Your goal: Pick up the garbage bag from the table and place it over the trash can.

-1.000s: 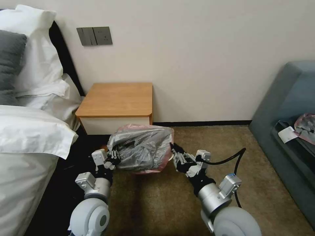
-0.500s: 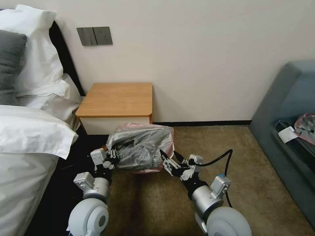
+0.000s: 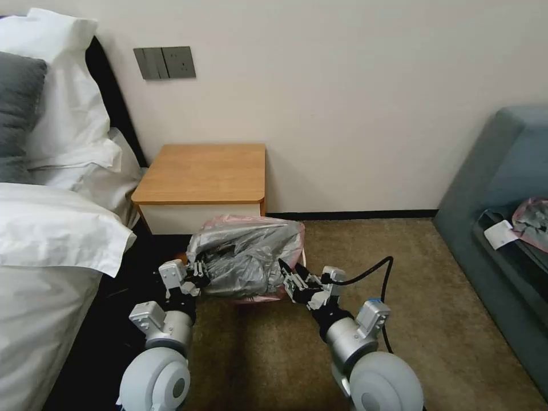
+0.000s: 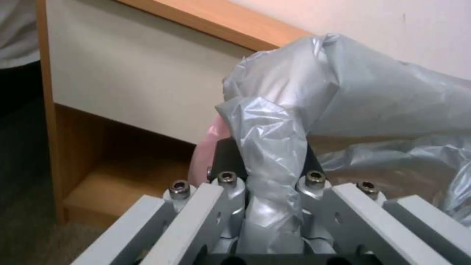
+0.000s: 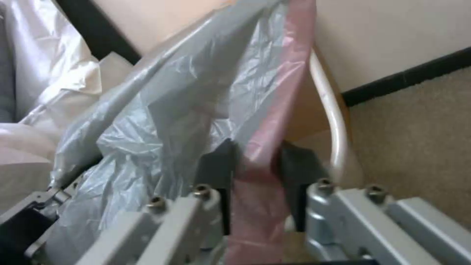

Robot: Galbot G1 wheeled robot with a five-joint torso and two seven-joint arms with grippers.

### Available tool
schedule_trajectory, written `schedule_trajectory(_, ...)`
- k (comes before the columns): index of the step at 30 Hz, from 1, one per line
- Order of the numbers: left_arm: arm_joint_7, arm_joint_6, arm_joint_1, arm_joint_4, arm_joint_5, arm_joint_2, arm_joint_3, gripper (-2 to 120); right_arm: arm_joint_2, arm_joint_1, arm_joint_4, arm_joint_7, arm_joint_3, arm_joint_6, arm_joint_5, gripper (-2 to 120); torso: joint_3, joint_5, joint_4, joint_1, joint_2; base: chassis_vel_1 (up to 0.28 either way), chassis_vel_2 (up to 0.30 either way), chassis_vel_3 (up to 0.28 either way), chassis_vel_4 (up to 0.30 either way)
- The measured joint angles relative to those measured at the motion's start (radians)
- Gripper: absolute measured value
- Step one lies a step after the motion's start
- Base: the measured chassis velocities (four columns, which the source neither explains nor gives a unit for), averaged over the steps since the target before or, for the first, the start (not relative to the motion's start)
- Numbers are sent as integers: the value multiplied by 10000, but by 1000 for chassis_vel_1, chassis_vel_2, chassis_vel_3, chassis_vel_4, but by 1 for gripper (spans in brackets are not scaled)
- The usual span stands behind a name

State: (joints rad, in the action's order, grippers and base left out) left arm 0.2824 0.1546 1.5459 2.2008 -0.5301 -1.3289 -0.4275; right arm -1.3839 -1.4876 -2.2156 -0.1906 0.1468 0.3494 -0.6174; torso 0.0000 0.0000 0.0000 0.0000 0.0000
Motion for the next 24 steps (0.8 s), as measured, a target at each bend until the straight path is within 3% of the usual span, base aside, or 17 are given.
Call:
schedule_trajectory(6,0,0,5,4,5,9,-1,9,14,74,-9,95,43,-149,12,0,0,0,0,0,0,0,0,0,0)
schedule_trajectory(24,72,-13,-123,-228,-27,-45,-136,9,-88,-59,197,53,194,-955,949,0,0,0,0,0,0,0,0,0,0)
